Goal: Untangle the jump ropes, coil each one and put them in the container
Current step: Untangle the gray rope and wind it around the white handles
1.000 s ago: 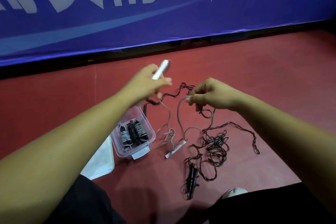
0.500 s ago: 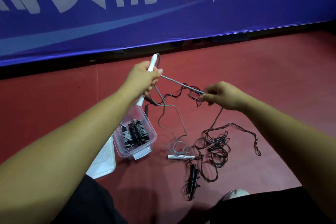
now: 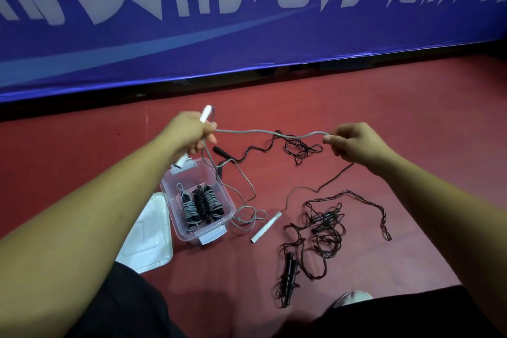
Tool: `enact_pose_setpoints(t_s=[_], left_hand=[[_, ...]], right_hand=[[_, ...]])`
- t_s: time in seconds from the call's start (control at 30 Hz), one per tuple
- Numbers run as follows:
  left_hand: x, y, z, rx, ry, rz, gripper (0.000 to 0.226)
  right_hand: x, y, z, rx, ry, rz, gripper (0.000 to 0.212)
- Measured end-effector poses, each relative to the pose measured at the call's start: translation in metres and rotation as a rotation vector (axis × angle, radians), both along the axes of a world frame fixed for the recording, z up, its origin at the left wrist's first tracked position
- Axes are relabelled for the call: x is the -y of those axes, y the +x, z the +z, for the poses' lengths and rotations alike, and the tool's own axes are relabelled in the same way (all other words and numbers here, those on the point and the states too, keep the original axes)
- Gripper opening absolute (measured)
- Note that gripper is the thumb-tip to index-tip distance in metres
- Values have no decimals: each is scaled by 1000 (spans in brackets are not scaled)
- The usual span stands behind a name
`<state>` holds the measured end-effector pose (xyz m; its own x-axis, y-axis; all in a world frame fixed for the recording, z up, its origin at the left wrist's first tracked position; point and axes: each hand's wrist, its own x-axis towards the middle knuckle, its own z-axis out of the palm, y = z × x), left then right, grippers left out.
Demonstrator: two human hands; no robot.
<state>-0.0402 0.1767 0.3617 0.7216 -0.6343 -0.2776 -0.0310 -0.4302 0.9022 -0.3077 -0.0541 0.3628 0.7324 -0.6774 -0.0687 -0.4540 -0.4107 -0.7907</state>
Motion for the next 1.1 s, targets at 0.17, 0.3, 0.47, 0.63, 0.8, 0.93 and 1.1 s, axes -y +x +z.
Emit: enact_pose_setpoints(t_s=[0.17, 0.3, 0.47, 0.63, 0.8, 0.93, 1.1], left_hand=[[3, -28, 5, 300, 148, -229, 3], [16, -66, 20, -61, -201, -267, 8], [23, -91, 24, -89, -233, -354, 21], [20, -65, 32, -6, -173, -235, 16], [11, -25, 43, -74, -371, 64, 22], [4, -8, 35, -67, -326, 89, 21], [-1, 1, 20, 762, 299, -177, 20]], right_hand=[[-28, 13, 22, -59, 84, 103, 31], [-60, 36, 32, -60, 142, 157, 27], [-80, 51, 43, 45, 169, 208, 28], [-60, 43, 36, -44, 26, 270, 33], [-18, 24, 10, -20, 131, 280, 21], [2, 8, -14, -95, 255, 269, 22], [0, 17, -5, -116, 92, 239, 24]])
